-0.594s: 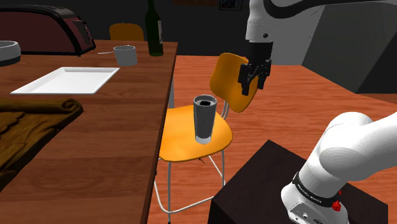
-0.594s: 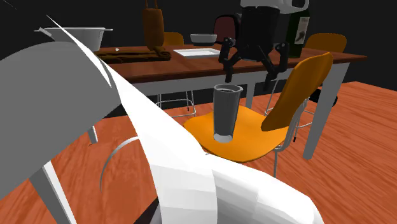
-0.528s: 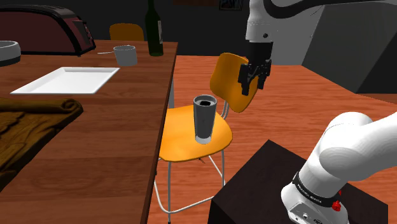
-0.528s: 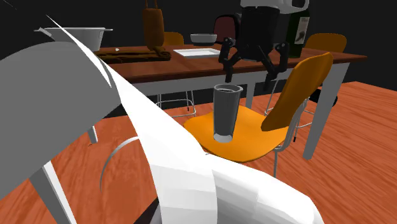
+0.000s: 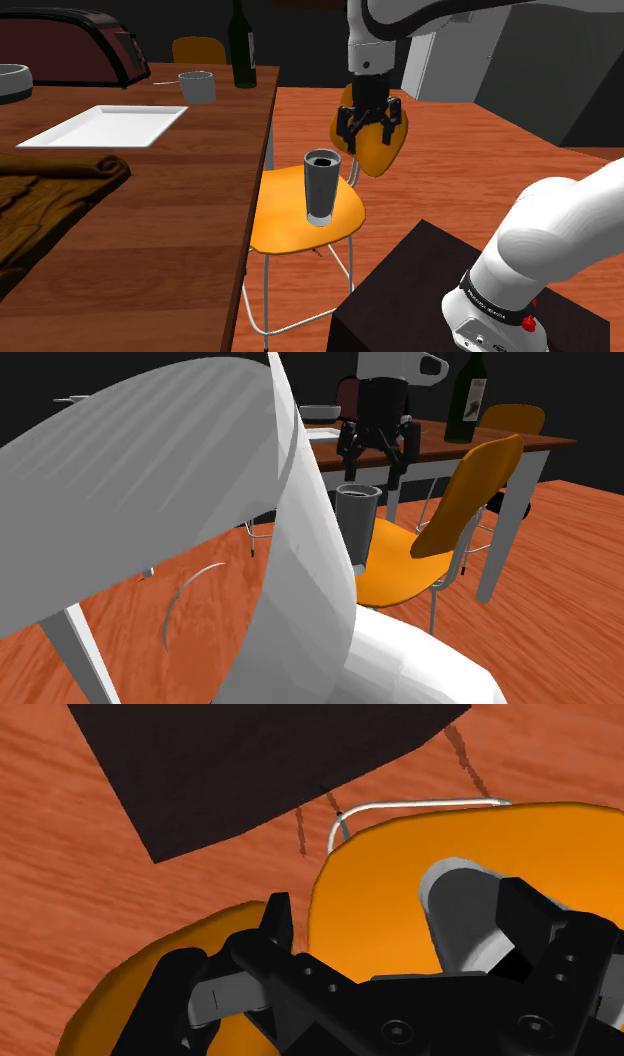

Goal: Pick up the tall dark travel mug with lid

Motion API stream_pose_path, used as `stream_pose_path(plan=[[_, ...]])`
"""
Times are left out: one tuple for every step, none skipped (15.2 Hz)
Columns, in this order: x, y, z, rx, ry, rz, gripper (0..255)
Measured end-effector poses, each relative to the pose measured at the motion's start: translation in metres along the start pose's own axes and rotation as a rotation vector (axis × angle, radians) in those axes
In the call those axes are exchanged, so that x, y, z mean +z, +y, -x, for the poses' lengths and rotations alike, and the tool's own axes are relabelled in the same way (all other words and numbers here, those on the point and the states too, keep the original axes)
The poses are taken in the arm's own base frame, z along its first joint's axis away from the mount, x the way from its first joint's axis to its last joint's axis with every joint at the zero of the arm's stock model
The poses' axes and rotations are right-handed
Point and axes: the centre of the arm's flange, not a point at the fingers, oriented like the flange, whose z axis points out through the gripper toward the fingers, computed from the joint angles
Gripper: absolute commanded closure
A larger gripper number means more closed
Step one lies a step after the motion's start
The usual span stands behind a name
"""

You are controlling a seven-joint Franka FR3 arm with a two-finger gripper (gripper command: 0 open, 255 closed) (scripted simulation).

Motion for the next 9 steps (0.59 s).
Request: stream_pose_path(plan=[[-0.002, -0.014, -0.012, 0.041, 0.06, -0.022, 0], [-0.007, -0.025, -0.022, 0.083, 0.096, -0.035, 0], [-0.006, -0.033, -0.035, 0.127, 0.119, -0.04, 0], [-0.005, -0.04, -0.047, 0.17, 0.135, -0.043, 0], [-0.006, -0.049, -0.059, 0.212, 0.149, -0.044, 0], [-0.007, -0.053, -0.069, 0.255, 0.16, -0.044, 0], [-0.005, -0.059, -0.074, 0.278, 0.165, -0.045, 0], [-0.002, -0.062, -0.076, 0.29, 0.168, -0.046, 0], [0.003, -0.063, -0.077, 0.296, 0.17, -0.046, 0]])
